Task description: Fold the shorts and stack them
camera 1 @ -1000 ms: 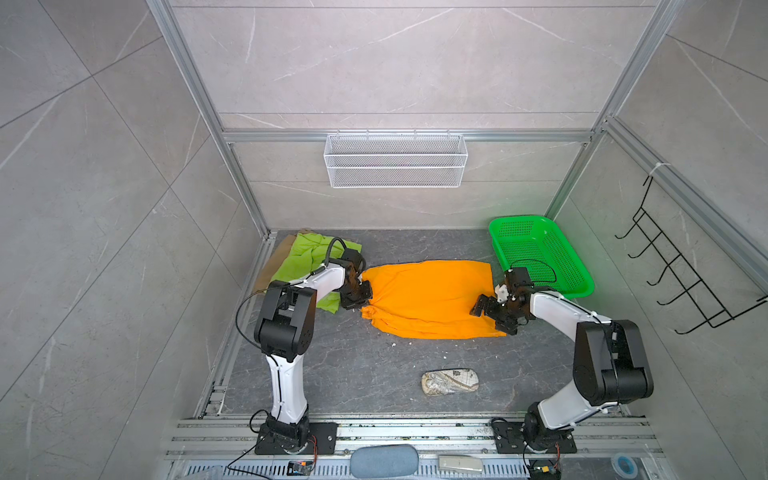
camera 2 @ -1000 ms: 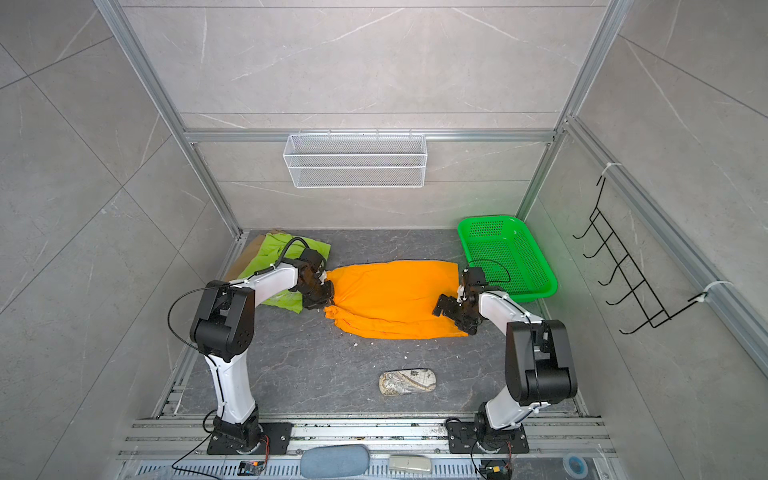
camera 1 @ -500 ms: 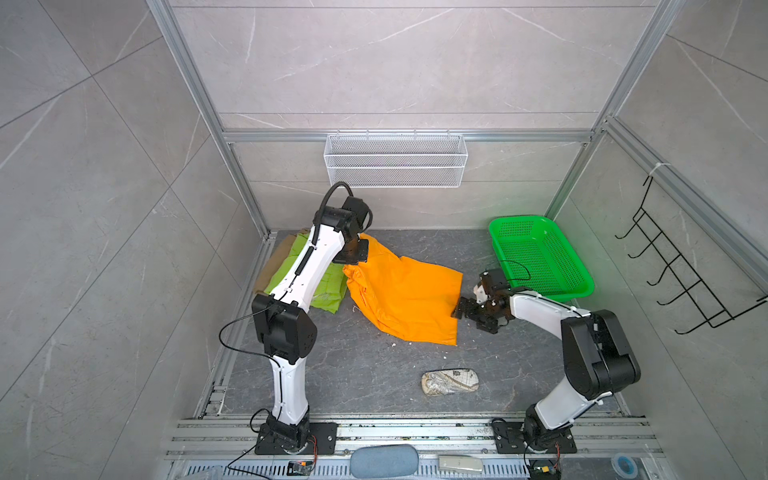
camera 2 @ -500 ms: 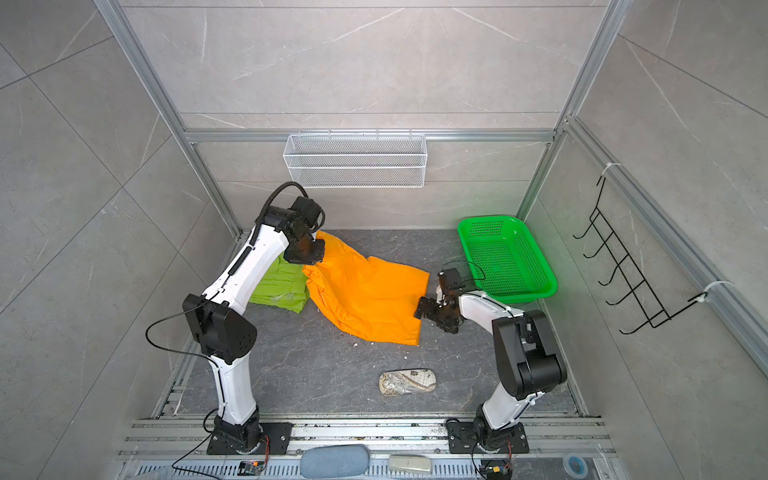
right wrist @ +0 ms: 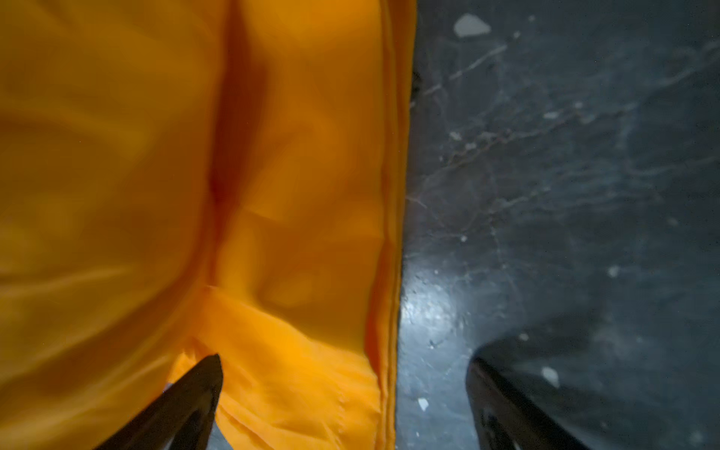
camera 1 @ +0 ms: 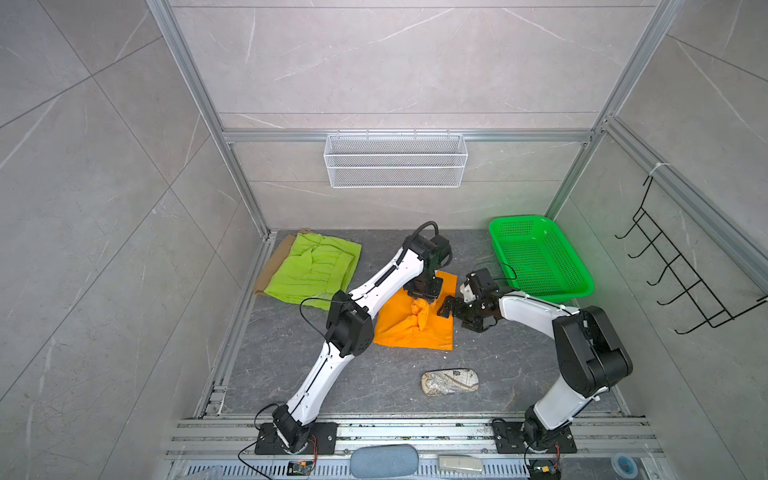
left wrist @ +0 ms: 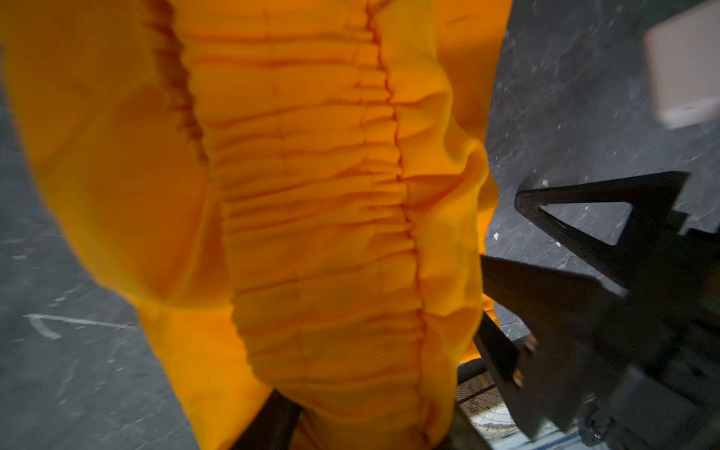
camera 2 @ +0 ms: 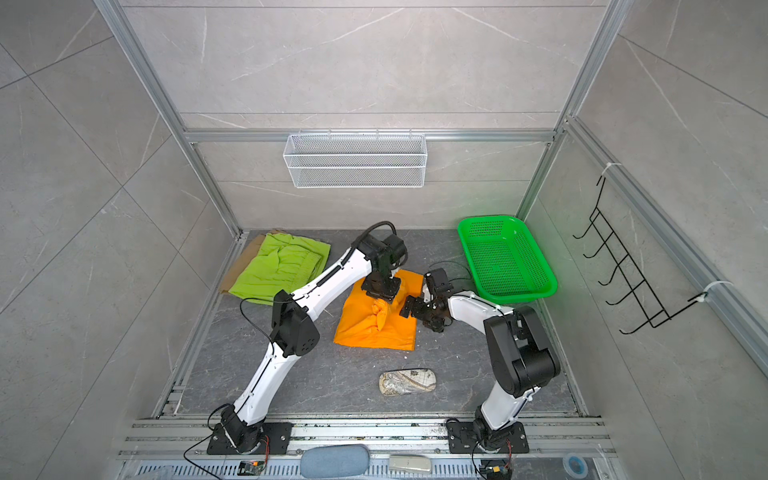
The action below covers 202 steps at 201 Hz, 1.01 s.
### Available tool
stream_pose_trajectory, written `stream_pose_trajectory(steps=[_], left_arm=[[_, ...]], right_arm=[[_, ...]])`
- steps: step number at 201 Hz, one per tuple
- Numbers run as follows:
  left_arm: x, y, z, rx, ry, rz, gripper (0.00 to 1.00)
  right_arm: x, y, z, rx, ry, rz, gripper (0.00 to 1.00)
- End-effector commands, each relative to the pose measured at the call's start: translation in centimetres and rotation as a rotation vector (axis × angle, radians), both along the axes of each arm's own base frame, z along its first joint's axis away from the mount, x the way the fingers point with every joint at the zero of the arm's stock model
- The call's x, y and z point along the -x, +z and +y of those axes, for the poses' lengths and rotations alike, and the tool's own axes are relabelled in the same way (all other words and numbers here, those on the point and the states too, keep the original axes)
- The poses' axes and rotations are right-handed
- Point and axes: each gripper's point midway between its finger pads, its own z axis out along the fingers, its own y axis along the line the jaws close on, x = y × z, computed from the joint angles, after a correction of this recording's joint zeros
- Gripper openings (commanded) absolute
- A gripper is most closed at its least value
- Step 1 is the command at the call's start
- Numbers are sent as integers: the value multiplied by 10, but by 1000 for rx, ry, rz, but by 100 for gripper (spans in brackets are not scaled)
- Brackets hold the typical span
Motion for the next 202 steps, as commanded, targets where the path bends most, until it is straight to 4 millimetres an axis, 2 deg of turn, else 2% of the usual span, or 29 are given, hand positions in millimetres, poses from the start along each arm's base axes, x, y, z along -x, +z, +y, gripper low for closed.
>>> stream_pose_trajectory(steps=[1, 11, 16, 18, 35, 47, 63, 78, 109, 121, 159, 171, 180, 188, 202], left_arm=[[-10, 73, 1, 161, 32, -124, 56], [-9, 91, 4, 196, 7, -171, 75], [-7, 97, 8, 208, 6, -181, 95], [-7, 101, 9, 217, 9, -191, 98], [-8, 119, 23, 298, 25, -255, 100], [-15, 116, 44, 336, 91, -281, 100], [-31, 96, 78, 413, 259, -245, 99], [-34, 63, 93, 509, 355, -123, 99], [-27, 0, 98, 414, 352, -5, 100], [-27, -22, 107, 339, 367, 13, 99], [-33, -59, 104, 321, 363, 73, 99], [-33, -69, 99, 343, 363, 99, 94], [-32, -79, 96, 347, 370, 113, 84], [-31, -87, 96, 344, 375, 121, 68], [-29, -93, 94, 354, 375, 130, 29]], right_arm=[[20, -5, -12, 5, -21, 64, 99], [21, -1, -15, 5, -23, 60, 99], [21, -1, -17, 5, -26, 60, 99], [21, 0, -18, 3, -30, 59, 99], [20, 3, -26, -25, -56, 56, 99], [18, 5, -31, -32, -68, 53, 99], [18, 8, -32, -25, -62, 49, 99], [18, 9, -32, -25, -60, 46, 99], [17, 11, -30, -37, -56, 45, 99], [17, 13, -29, -43, -56, 42, 99], [18, 17, -28, -54, -49, 29, 99], [18, 18, -29, -56, -51, 28, 99], [18, 18, -29, -58, -53, 27, 99], [17, 19, -30, -62, -56, 25, 99], [16, 20, -31, -68, -59, 22, 99]])
